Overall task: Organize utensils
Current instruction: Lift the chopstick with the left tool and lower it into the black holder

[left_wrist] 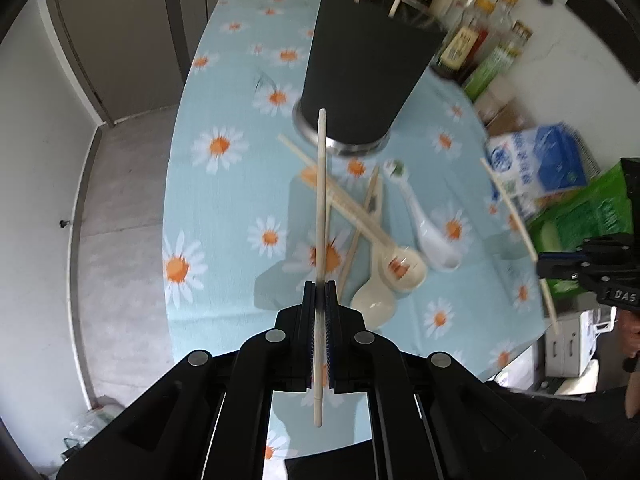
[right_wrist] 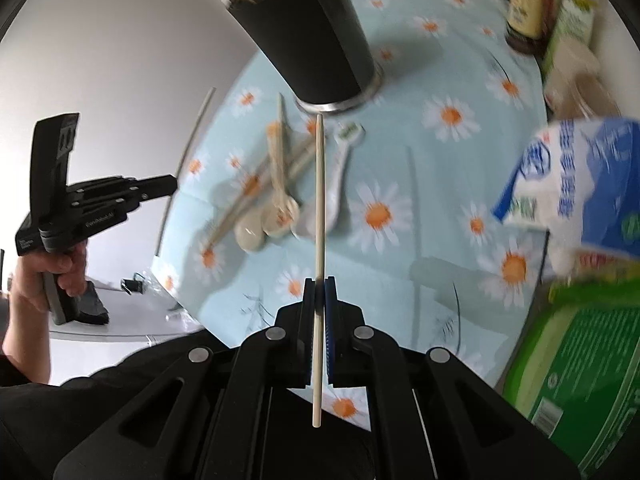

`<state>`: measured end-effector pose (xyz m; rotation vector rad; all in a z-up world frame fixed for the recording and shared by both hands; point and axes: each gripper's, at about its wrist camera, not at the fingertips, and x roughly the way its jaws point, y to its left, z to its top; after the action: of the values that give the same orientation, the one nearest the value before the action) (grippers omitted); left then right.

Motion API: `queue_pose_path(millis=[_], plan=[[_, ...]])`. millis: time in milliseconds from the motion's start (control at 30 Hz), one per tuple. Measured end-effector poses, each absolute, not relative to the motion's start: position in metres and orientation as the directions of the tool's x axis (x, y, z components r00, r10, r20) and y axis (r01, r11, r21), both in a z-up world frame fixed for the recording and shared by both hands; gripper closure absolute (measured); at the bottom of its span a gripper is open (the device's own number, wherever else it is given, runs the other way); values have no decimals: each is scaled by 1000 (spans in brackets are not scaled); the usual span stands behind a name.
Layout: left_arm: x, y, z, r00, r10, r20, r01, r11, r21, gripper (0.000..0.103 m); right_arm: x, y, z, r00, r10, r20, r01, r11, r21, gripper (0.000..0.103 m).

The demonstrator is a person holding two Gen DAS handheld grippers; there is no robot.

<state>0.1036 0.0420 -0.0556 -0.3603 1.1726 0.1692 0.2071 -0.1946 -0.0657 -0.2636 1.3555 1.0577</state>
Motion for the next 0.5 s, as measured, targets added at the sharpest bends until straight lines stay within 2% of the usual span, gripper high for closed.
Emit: queue_pose_path(millis=[300,500], plan=[[111,48,-19,481,-95,-871,-269,930,-250,100,210,-176,-33,-153,588,-795,-746,459,483,98],[117,54,15,593,-131,-794,-193,935,-298,100,210,-166,-7,-131,673,-728,-768,395,504,98]])
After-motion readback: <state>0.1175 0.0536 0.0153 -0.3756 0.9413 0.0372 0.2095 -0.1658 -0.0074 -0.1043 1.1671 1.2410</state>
